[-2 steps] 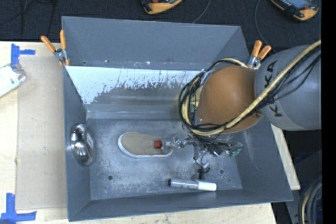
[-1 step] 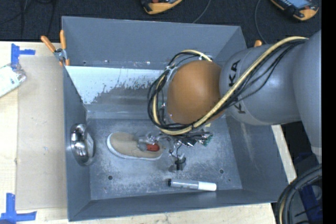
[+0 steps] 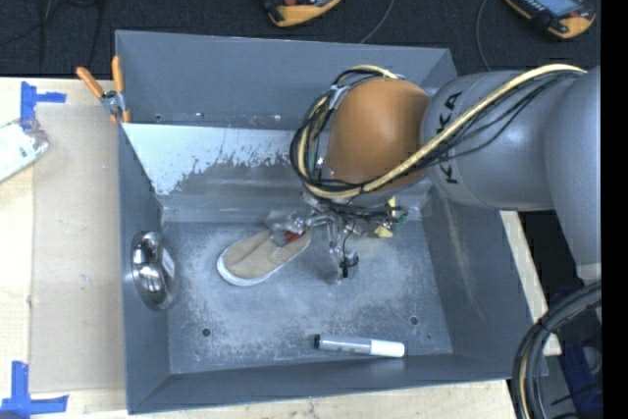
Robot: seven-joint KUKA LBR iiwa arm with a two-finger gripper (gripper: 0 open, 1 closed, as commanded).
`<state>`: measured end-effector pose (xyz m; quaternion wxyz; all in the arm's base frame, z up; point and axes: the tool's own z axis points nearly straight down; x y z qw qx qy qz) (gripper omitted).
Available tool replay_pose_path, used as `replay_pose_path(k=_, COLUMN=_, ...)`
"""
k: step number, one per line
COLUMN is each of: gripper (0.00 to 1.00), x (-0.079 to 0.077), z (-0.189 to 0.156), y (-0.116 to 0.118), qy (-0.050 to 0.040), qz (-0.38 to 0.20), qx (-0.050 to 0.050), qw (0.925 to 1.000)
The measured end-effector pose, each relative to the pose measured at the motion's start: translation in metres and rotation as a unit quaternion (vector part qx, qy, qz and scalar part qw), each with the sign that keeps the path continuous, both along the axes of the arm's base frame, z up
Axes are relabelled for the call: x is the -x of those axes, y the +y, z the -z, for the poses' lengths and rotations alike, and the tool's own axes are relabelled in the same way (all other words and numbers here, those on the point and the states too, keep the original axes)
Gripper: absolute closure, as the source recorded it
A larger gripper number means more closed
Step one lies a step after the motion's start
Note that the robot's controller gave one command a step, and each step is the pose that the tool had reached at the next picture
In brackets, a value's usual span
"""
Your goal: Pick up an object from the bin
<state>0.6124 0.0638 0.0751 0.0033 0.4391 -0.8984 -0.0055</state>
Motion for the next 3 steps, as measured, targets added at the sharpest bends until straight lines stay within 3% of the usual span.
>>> replay_pose_path(k=1, gripper=0.0, x=0.016, z=0.003, y=0.034, qy=-0.0026, qz=-0.002, qx=-0.001, qw=1.0)
replay_pose_path(k=2, gripper=0.0, x=-0.008, z=0.004, y=0.071, qy=-0.0049, qz=-0.017, qx=-0.003, qw=0.9998)
replay_pose_path(k=3, gripper=1.0, x=-0.007, z=0.003, y=0.069, qy=-0.0042, qz=-0.013, qx=-0.003, qw=0.9999)
